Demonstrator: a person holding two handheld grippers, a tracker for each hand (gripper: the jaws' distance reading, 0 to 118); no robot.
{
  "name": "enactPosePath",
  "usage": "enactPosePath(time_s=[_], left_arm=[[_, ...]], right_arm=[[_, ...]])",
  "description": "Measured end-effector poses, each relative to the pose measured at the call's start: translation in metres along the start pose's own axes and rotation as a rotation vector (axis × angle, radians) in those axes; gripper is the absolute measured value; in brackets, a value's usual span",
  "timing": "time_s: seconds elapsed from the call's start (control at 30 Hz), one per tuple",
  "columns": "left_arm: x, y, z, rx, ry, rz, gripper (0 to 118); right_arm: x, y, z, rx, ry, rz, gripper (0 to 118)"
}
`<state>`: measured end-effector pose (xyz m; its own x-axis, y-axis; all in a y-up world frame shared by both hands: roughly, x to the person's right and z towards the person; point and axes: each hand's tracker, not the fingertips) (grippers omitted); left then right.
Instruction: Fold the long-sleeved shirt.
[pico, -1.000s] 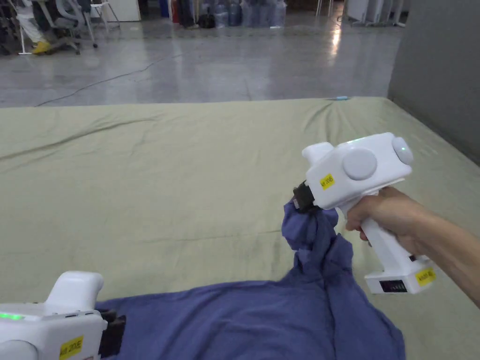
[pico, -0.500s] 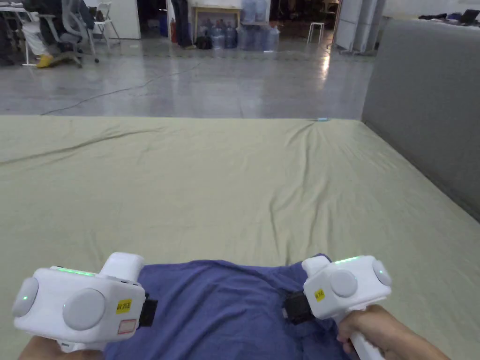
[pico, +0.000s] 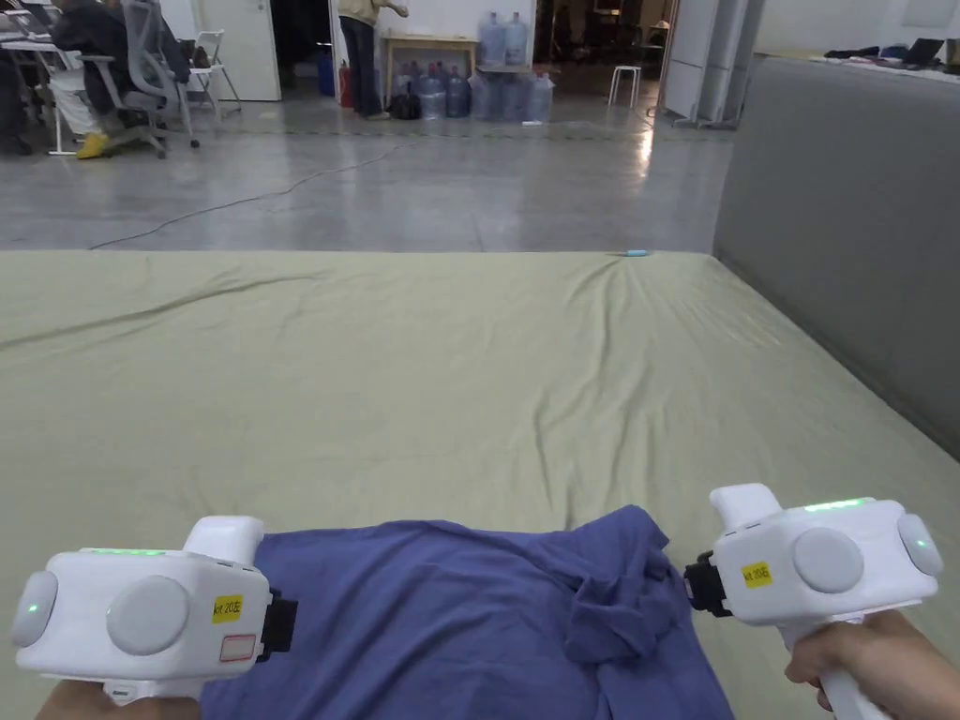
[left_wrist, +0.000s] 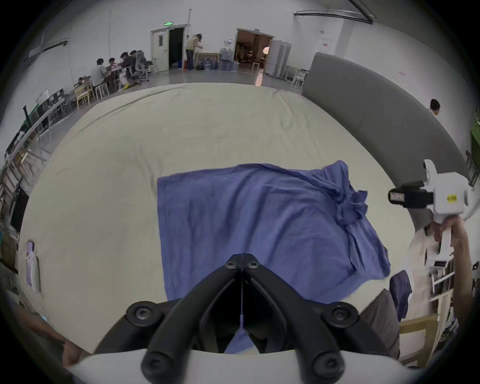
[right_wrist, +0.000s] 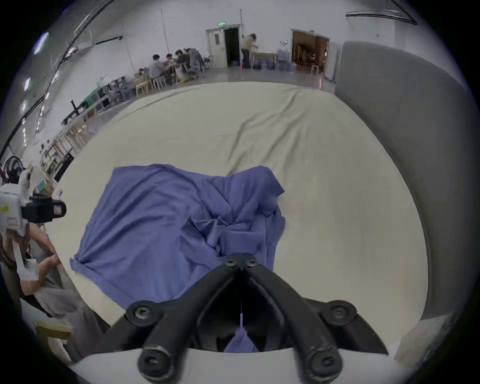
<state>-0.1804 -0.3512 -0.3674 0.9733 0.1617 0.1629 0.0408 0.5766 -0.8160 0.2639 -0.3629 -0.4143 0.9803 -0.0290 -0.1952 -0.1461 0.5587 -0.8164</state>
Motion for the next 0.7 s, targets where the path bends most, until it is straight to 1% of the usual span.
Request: enactPosePath(time_s=[0.1,0.17,0.2,0.23,0.27,0.3,0.33,0.37,0.5,0.57,0.6,0.63,0.67,0.7], left_arm=[[-0.031,0.034,-0.023,0.059,0.036,0.017,0],[-0.061,0.062,-0.047,0.047,0.088,0.095,0],[-0.078,0.074,-0.062,0.029,0.112,0.156,5],[-0.091,0.083,-0.077,0.009,0.142,0.213,27],[-0.105,0.091,-0.092,-0.013,0.173,0.269,55],[-0.115,0.097,-0.106,-0.028,0.197,0.307,90],[-0.121,0.1,-0.116,-0.034,0.22,0.316,102],[-0.127,0.102,-0.128,-0.024,0.226,0.313,102],[-0.137,0.108,-0.171,-0.163,0.232,0.306,102],[-0.134,0.109,-0.182,-0.156,0.231,0.3,102],[-0.131,0.111,-0.187,-0.157,0.227,0.292,100],[-0.126,0.111,-0.191,-0.151,0.225,0.286,93],[-0.117,0.112,-0.194,-0.145,0.224,0.268,76],[-0.113,0.113,-0.197,-0.147,0.225,0.238,51]], right_arm=[[0.001,0.013,-0.01,0.005,0.023,-0.032,0],[0.002,0.02,-0.018,0.002,0.032,-0.038,0],[0.001,0.024,-0.023,-0.001,0.033,-0.032,0],[-0.003,0.027,-0.026,-0.002,0.036,-0.022,0],[-0.003,0.03,-0.031,-0.001,0.037,-0.019,0],[-0.002,0.033,-0.037,-0.003,0.038,-0.022,0],[0.0,0.035,-0.043,-0.01,0.042,-0.028,0],[-0.001,0.039,-0.05,-0.017,0.049,-0.036,0],[0.002,0.047,-0.074,-0.042,0.046,-0.048,0],[0.003,0.05,-0.082,-0.05,0.036,-0.05,0],[0.005,0.053,-0.086,-0.054,0.034,-0.052,0],[0.005,0.055,-0.089,-0.057,0.033,-0.056,0],[0.006,0.058,-0.093,-0.059,0.03,-0.062,0],[0.007,0.061,-0.096,-0.062,0.028,-0.067,0]])
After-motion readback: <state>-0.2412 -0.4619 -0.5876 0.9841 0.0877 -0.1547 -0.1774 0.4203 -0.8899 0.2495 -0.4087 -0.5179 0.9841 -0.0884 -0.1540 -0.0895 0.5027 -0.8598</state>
